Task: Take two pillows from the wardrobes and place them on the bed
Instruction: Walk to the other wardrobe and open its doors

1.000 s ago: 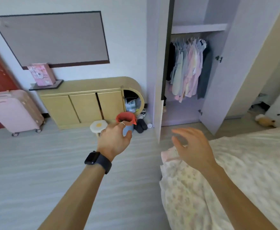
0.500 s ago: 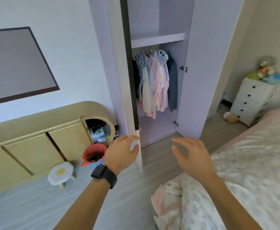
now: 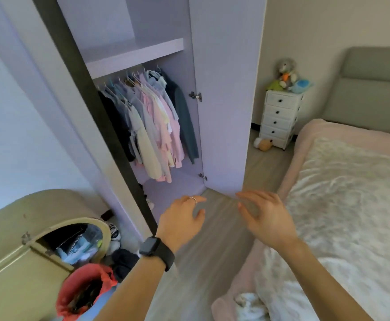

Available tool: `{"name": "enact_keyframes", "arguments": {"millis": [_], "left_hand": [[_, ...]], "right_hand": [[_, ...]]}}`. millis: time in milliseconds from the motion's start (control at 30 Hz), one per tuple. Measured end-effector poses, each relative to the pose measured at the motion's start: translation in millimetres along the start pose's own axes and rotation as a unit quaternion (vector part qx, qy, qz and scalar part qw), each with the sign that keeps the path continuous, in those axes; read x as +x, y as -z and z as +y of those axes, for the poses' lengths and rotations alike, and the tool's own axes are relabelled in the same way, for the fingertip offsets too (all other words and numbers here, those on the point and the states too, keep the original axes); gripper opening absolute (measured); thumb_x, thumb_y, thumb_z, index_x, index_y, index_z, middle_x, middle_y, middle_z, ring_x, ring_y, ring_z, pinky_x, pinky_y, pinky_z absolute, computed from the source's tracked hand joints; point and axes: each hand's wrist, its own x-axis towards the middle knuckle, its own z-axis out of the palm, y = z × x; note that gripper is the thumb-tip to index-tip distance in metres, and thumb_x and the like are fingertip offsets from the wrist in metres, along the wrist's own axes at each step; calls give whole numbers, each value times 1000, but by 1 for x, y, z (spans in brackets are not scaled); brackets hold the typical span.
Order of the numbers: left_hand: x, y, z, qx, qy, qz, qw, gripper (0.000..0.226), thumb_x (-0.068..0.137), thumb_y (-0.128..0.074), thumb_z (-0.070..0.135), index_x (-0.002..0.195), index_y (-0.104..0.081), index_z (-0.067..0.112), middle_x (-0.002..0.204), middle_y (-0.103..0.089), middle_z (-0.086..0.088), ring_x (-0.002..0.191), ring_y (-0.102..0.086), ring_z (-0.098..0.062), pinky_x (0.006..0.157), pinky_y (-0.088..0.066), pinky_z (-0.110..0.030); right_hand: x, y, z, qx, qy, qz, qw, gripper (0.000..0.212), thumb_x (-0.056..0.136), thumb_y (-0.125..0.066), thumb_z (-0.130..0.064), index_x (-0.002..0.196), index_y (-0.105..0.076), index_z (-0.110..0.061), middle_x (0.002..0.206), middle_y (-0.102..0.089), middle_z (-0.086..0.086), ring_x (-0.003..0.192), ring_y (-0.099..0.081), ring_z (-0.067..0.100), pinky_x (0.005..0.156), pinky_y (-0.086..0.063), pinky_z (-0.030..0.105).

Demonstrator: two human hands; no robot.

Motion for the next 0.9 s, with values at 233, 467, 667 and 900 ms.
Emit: {"name": "enact_keyframes", "arguments": {"millis": [233, 467, 667, 900], "left_hand": [[109, -12, -32, 41, -108, -84, 990, 36, 97, -49, 39, 133, -57, 37, 130, -61, 6, 117, -57, -15, 80, -43, -26], [203, -37, -18, 66, -177, -136, 973, 37, 99, -46, 35, 135, -57, 34, 137, -59, 8, 120, -57, -18, 85, -47, -30], [293, -66, 26, 37, -197, -116, 973, 35, 97, -47, 36, 130, -60, 34, 131, -62, 6, 116, -56, -22, 89, -49, -38], [423, -94, 97, -7, -181, -99, 978, 33, 97, -49, 39, 129, -59, 37, 131, -62, 8, 120, -55, -19, 86, -51, -36]], "right_hand": [[36, -36, -1, -16, -137, 59, 989, 28, 90, -72, -23, 118, -74, -23, 118, -73, 2, 115, -62, 33, 98, -50, 47], [83, -28, 24, -53, -231, 95, 967, 30, 96, -63, -35, 124, -70, -30, 129, -68, -6, 128, -52, 26, 101, -47, 43], [150, -15, 71, -76, -258, 126, 955, 30, 97, -60, -37, 126, -69, -32, 129, -67, -8, 129, -50, 23, 104, -44, 36], [257, 26, 154, -62, -243, 156, 955, 30, 96, -62, -37, 124, -70, -30, 127, -69, -8, 126, -55, 22, 100, -49, 39]]}}
